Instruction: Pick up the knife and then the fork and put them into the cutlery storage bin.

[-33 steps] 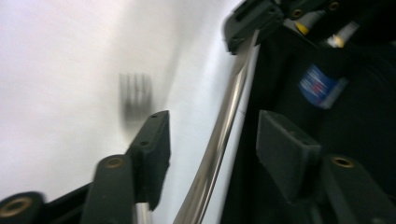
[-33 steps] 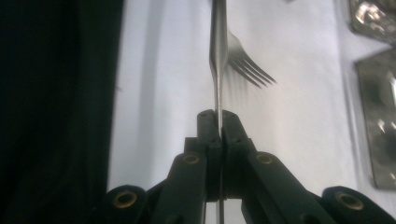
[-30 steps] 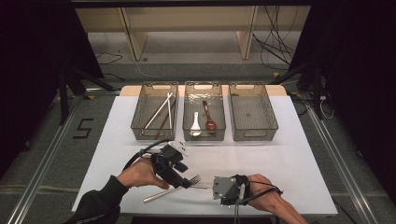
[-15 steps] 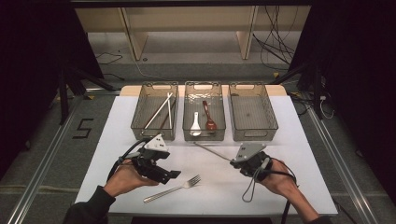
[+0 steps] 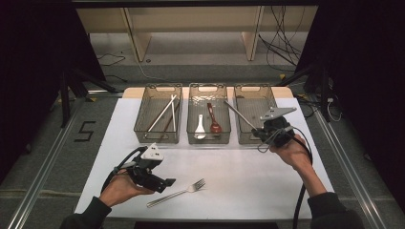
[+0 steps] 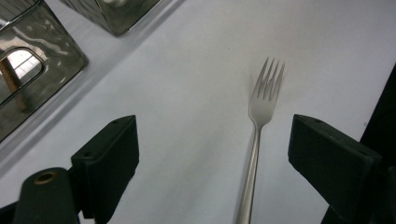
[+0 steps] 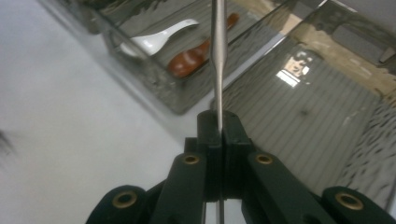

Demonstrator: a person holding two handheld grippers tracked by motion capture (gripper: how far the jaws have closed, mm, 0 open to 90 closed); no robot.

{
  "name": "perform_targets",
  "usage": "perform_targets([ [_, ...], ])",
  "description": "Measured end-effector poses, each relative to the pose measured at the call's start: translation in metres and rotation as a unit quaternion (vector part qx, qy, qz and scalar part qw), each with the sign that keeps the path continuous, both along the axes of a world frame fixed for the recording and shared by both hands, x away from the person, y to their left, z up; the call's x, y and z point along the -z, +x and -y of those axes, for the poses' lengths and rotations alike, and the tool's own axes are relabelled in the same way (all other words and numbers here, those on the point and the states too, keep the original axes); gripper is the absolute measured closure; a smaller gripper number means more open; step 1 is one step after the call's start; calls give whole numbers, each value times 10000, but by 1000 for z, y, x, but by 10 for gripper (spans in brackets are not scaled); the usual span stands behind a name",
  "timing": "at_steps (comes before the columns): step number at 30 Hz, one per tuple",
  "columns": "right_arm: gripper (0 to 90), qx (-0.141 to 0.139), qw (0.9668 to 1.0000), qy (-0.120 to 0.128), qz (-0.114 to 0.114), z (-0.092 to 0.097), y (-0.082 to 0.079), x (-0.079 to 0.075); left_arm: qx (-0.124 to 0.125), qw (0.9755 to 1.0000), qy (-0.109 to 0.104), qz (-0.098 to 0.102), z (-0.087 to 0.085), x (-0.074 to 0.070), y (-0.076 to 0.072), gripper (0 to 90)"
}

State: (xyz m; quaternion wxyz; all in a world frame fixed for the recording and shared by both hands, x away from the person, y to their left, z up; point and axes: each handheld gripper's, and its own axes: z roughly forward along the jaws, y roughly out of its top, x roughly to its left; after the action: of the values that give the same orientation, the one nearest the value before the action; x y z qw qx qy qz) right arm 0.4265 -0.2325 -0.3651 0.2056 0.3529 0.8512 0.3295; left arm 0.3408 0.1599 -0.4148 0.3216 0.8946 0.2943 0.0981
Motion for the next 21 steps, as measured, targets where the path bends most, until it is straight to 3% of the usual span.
perform_targets([
  [6, 895, 380, 9993, 31, -29, 4, 24, -6, 38, 9999, 158, 1, -4, 6, -4, 157],
  [21, 894, 1082, 9938, 115, -210, 14, 69, -7, -26, 9996, 243, -120, -11, 11, -5, 152],
])
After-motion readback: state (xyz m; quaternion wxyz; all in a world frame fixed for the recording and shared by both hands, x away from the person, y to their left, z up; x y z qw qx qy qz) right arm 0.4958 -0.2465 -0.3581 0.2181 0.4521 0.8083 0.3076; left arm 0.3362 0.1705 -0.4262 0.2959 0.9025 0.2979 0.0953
